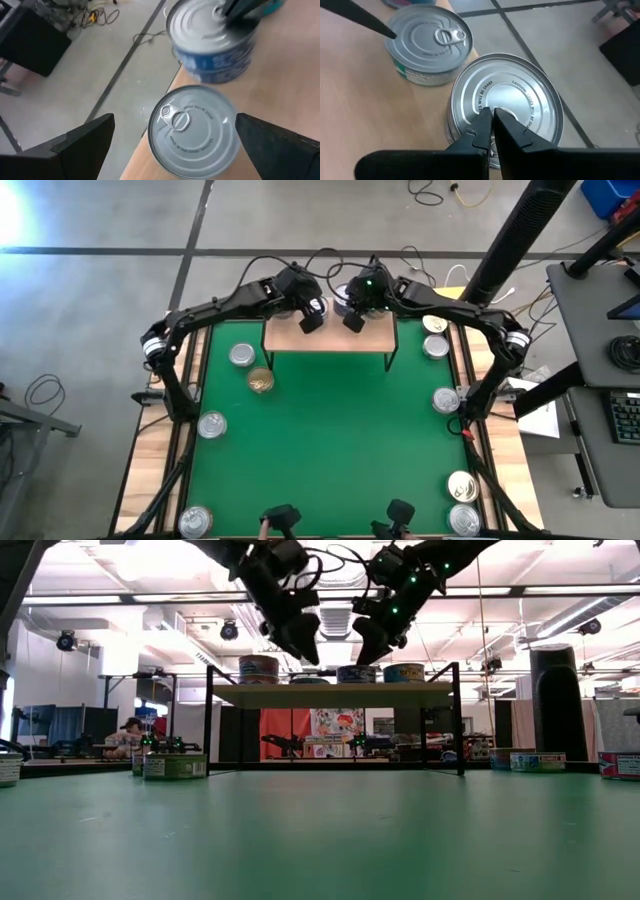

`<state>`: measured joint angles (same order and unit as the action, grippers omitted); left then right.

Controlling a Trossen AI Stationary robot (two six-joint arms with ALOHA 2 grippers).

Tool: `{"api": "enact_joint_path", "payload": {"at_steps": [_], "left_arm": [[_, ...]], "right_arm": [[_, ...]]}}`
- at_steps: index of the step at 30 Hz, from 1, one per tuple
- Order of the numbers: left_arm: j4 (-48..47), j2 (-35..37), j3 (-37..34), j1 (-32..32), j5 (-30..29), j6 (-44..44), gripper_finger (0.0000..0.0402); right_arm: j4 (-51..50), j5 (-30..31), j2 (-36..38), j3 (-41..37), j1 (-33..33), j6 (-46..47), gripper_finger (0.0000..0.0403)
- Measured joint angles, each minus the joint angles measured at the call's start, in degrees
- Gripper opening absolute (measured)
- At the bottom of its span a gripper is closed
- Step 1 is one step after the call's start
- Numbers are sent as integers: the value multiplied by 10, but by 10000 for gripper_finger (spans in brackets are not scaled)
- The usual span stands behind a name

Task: Stack canned seafood by type on shelf
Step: Put the green blue tuna can on the shelf, then put the top red tuna can on the shelf

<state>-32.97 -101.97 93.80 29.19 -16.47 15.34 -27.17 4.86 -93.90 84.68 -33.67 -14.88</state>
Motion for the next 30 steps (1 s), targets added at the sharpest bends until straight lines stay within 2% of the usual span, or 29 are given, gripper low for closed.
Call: {"api": "enact_joint_path", "payload": {"at_steps": [16,20,26,30], "left_arm": [[3,30,1,-17,0,-5,400],[13,30,-4,-17,23,-13,400],[15,30,-23,-19,27,-13,400],[11,30,-24,-33,42,-17,400]], "right_arm": [[-15,-10,16,-1,14,49,12],[-17,-9,23,0,14,49,12],[-16,-5,41,2,14,49,12],[-50,-3,73,2,23,47,12]]}}
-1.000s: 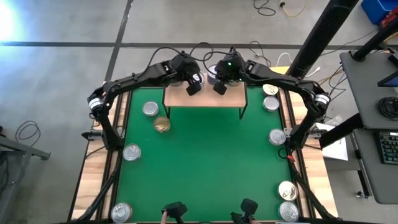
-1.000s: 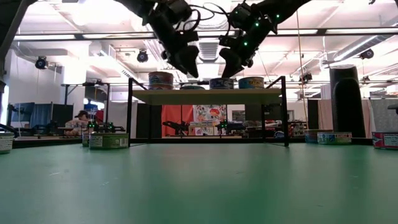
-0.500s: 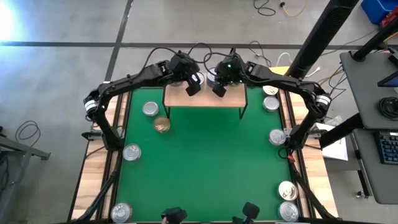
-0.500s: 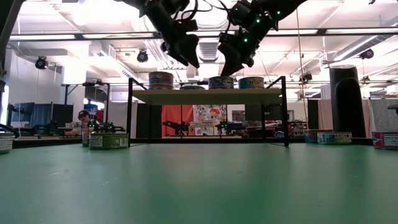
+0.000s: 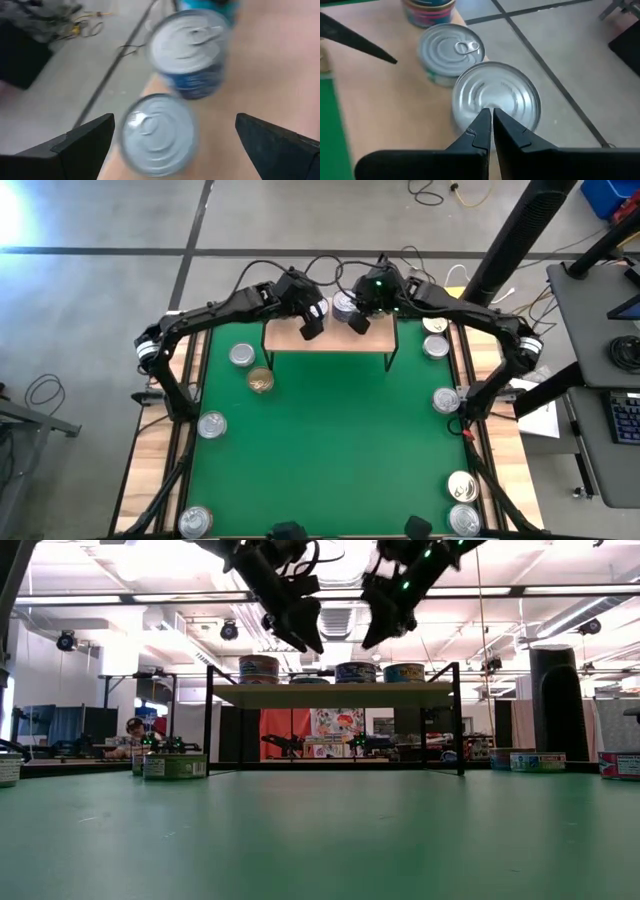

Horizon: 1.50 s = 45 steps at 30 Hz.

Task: Stack canned seafood by type on shelf
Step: Put the top red tuna can on the shelf

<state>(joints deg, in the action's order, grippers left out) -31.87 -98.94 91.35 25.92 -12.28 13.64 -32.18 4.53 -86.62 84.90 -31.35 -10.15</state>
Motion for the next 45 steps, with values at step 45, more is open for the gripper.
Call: {"api": "enact_joint_path", "payload": {"at_steps": [45], "left_arm": [[616,194,-620,-437,37,-159,366]], "right_arm": [[-490,51,-77,-368,375,644,12]]}}
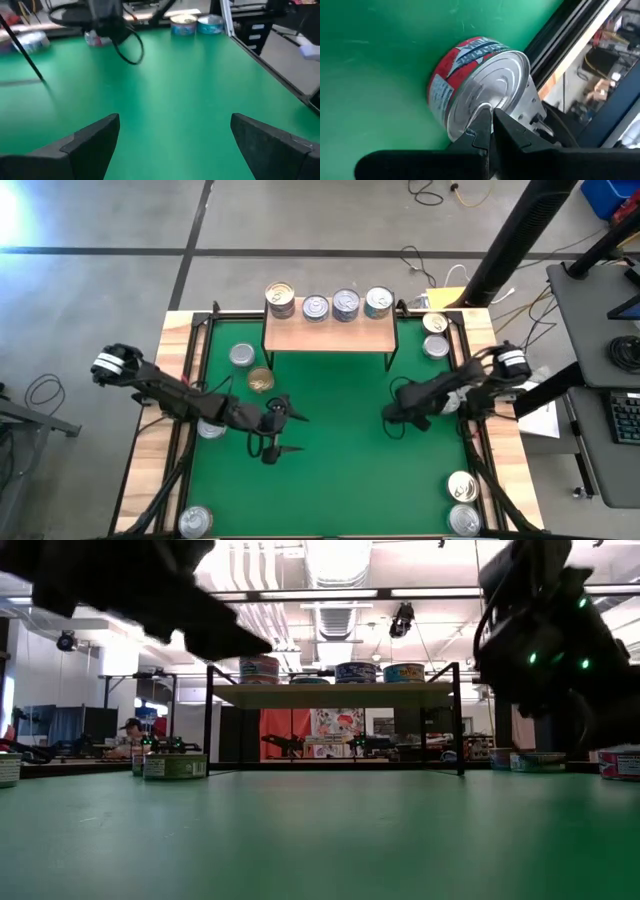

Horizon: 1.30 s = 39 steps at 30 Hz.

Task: Stack canned seafood by type on shelf
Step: Put the top red tuna can on the shelf

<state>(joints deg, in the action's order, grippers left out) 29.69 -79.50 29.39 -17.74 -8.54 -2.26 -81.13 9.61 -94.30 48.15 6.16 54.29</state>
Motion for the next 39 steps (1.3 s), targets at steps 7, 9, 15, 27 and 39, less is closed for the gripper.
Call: {"api": "enact_joint_path", "payload": {"at_steps": [7,9,15,27,39], "left_arm": [[12,0,-44,-2,-1,-29,365],[36,-5,-51,-2,0,-31,365],[160,-67,-63,-3,61,-32,365],[242,-290,38,2,76,-1,365],[228,-404,171,109,175,17,365]], "right_arm": [[60,-5,-8,-2,-23,-40,12],[87,-20,-1,22,-9,-44,12],[180,-7,7,147,97,-40,12],[372,-60,8,170,235,-27,12],[449,-105,-13,75,215,-11,13]]}}
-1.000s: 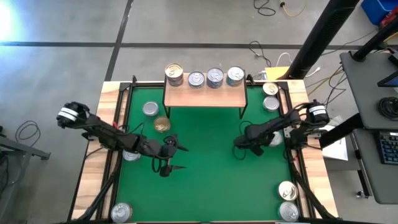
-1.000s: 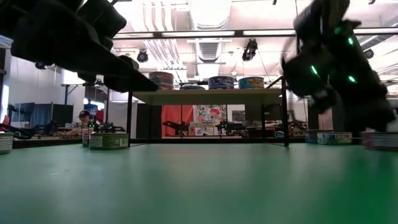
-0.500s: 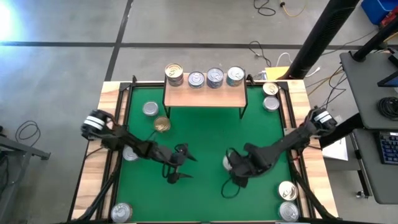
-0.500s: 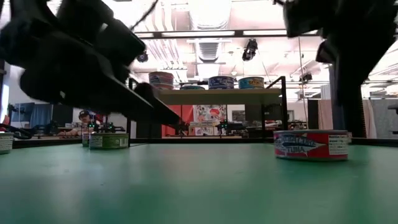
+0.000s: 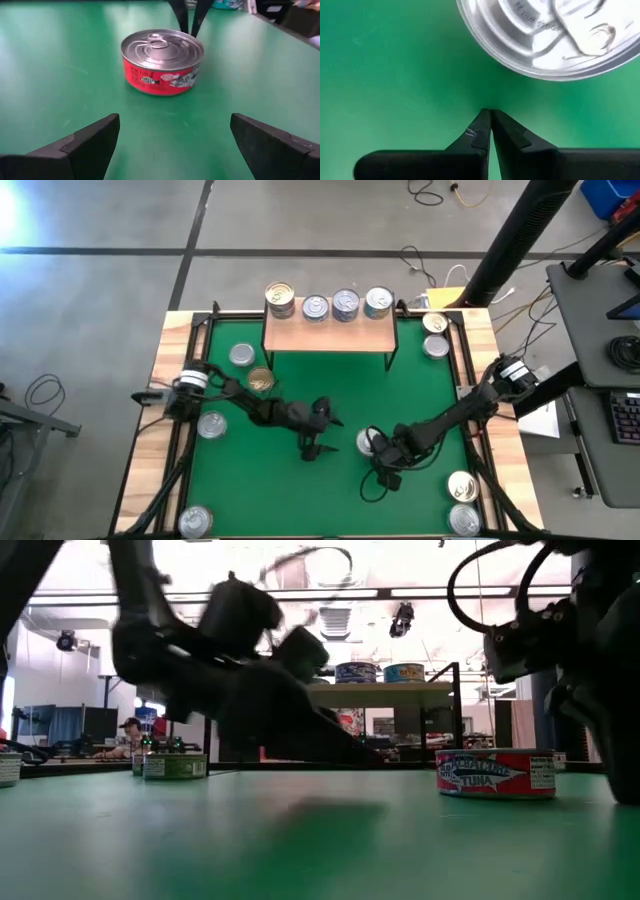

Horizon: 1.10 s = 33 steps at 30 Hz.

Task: Stack canned seafood by type on shelf
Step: Put the top red tuna can on the shelf

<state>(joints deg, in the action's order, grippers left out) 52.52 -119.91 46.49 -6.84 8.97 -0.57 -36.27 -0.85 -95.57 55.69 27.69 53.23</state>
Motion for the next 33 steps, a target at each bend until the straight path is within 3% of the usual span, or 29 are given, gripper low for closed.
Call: {"api": "enact_joint_path", "payload": {"at_steps": [4,12,24,29,33], "left_arm": [[-23,-45,59,10,51,-10,365],[-17,-100,121,-4,47,-17,365],[-14,-45,32,-51,38,-64,365],[-14,-10,-16,-52,15,-83,365],[28,-3,-41,-52,3,-95,365]], "right_arm": [[-9,21,1,8,-14,-34,13],[-24,48,0,29,-22,-48,13],[-43,58,2,50,-21,-48,13],[-43,-6,2,51,4,-15,27],[-42,-40,2,46,37,21,70]]}}
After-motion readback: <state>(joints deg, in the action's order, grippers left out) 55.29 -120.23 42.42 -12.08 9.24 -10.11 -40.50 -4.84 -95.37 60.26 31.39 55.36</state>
